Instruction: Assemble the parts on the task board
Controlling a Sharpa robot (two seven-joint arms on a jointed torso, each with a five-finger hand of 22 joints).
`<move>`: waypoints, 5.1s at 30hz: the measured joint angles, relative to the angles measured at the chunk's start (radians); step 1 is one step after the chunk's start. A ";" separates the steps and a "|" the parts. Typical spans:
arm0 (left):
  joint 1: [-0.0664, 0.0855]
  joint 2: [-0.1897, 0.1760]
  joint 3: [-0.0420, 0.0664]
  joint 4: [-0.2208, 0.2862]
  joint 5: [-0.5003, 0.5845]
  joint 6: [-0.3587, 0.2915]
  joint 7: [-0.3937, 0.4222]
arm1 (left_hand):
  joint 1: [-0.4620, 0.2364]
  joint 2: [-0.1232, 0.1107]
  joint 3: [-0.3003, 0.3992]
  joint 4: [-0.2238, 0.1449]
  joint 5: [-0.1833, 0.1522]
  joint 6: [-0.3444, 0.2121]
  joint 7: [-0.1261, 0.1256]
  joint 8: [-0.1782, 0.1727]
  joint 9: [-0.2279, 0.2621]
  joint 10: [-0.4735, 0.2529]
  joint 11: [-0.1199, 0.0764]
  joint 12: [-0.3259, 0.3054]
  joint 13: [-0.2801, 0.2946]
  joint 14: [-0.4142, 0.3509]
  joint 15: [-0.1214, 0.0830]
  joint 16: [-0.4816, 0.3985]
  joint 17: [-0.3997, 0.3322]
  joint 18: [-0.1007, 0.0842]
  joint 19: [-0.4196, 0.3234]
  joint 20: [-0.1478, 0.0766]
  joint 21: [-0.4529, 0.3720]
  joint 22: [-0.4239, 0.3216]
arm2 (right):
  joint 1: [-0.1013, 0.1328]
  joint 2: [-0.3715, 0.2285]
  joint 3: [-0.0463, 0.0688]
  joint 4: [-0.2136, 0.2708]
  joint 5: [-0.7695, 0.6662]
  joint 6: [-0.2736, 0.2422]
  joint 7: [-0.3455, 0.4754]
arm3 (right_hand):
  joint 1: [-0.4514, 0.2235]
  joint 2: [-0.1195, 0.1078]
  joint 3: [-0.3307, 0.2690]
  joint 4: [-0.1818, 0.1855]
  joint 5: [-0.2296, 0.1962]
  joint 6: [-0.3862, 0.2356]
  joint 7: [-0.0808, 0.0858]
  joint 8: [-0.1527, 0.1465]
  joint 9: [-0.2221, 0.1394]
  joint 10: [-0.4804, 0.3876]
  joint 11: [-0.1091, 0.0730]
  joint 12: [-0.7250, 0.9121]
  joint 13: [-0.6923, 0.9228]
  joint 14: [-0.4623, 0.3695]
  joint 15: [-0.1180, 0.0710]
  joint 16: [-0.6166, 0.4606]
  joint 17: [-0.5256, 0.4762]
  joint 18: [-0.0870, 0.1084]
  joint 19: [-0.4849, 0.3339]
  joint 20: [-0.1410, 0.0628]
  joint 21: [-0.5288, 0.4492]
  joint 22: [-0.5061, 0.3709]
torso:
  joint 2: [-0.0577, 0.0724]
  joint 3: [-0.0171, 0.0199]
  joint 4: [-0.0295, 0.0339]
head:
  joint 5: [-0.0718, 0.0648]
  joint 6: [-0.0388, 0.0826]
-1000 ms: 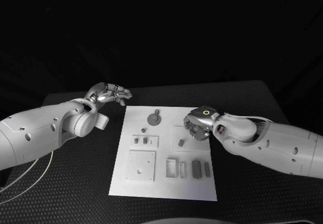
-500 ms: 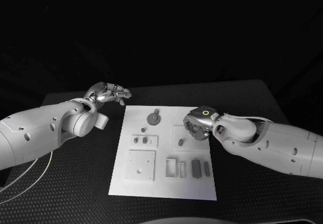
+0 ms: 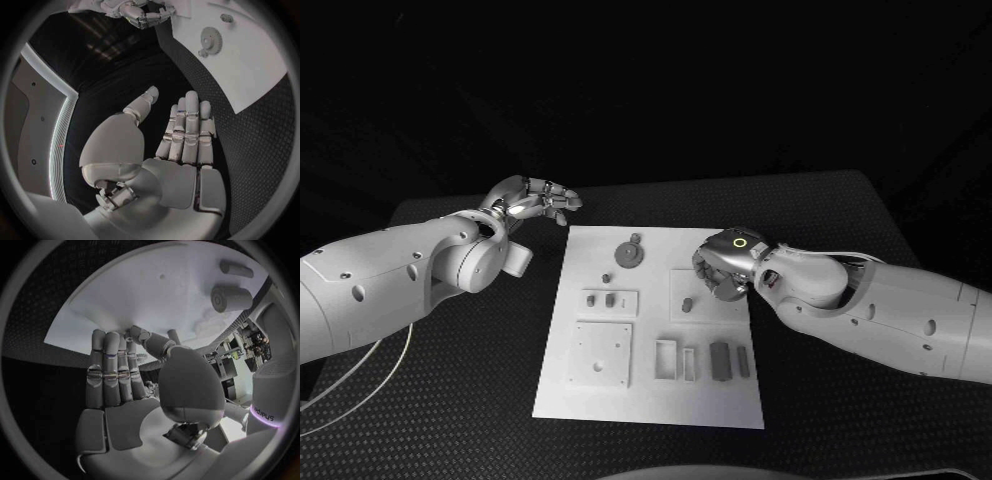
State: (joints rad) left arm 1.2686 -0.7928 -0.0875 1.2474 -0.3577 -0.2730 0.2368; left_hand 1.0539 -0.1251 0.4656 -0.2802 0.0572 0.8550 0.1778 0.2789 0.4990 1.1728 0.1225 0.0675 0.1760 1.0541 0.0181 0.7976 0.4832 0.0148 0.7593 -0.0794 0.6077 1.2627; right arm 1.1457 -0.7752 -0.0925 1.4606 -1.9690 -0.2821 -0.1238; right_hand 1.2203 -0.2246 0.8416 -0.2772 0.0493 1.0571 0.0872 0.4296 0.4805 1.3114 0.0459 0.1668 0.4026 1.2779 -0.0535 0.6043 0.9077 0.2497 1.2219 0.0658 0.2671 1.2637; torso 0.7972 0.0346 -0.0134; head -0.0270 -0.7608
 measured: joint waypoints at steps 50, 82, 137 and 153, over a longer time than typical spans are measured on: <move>0.000 0.002 0.000 -0.004 0.000 0.000 0.000 | 0.000 0.000 -0.002 0.002 0.000 -0.007 0.001 0.000 -0.002 0.001 -0.001 0.000 -0.004 0.000 0.000 0.000 0.004 0.000 0.005 0.001 -0.004 0.002 | -0.014 -0.040 0.066 0.053 0.034 0.025 -0.005 | 0.000 -0.001 0.000 0.000 -0.007 0.007 -0.007 0.000 0.006 0.009 -0.005 0.003 0.000 0.003 0.000 0.006 0.003 0.005 0.009 -0.002 0.004 0.002 | 0.000 -0.0006 -0.0001 | 0.000 -0.004; 0.000 0.016 0.000 -0.018 0.000 0.000 -0.001 | 0.000 0.000 -0.005 -0.001 0.000 -0.007 0.001 0.000 -0.002 -0.003 0.002 0.000 -0.007 0.000 0.000 0.000 0.006 0.000 0.005 0.001 -0.004 0.004 | -0.012 0.072 0.096 0.160 0.135 0.037 0.019 | 0.000 -0.001 0.003 0.003 -0.003 0.007 -0.007 0.000 0.007 0.011 -0.004 -0.003 0.001 0.002 0.002 0.006 0.003 -0.003 0.009 -0.001 0.004 0.003 | 0.000 -0.0030 0.0018 | 0.056 0.005; 0.003 0.064 0.000 -0.038 0.000 0.000 -0.004 | 0.000 0.000 -0.005 -0.001 0.000 -0.007 0.001 0.000 -0.003 -0.002 0.002 0.000 -0.010 -0.003 0.003 0.000 0.009 0.000 0.007 -0.001 -0.008 0.004 | -0.107 0.242 0.005 0.066 0.105 0.036 0.047 | -0.007 0.001 0.006 -0.004 -0.006 0.006 -0.006 -0.001 0.012 0.013 -0.010 -0.005 0.016 0.001 -0.001 0.009 0.003 0.004 0.008 -0.001 0.003 0.005 | 0.000 -0.0050 0.0022 | 0.177 -0.046; 0.003 0.065 0.000 -0.039 0.000 0.001 -0.005 | 0.000 0.000 -0.005 -0.001 0.000 -0.007 0.001 0.000 -0.004 -0.002 0.002 0.000 -0.011 -0.003 0.003 0.000 0.010 0.000 0.007 0.000 -0.008 0.005 | -0.108 0.250 0.004 0.056 0.097 0.035 0.047 | -0.011 0.005 0.007 -0.005 -0.003 0.006 -0.006 -0.001 0.011 0.010 -0.010 -0.008 0.028 0.001 -0.001 0.009 0.003 -0.001 0.007 0.000 0.003 0.005 | 0.000 -0.0035 0.0016 | 0.176 -0.050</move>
State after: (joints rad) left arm 1.2721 -0.7275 -0.0873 1.2079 -0.3574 -0.2723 0.2318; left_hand 1.0539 -0.1251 0.4606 -0.2807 0.0572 0.8483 0.1784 0.2788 0.4952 1.1705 0.1243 0.0675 0.1649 1.0507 0.0216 0.7976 0.4932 0.0148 0.7665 -0.0798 0.6000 1.2678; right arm 1.0373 -0.5248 -0.0882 1.5165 -1.8724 -0.2474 -0.0772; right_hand 1.2094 -0.2197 0.8487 -0.2817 0.0464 1.0634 0.0809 0.4287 0.4920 1.3213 0.0361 0.1583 0.4311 1.2785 -0.0543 0.6138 0.9105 0.2484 1.2288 0.0661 0.2705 1.2688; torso 0.7970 0.0312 -0.0118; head 0.1493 -0.8109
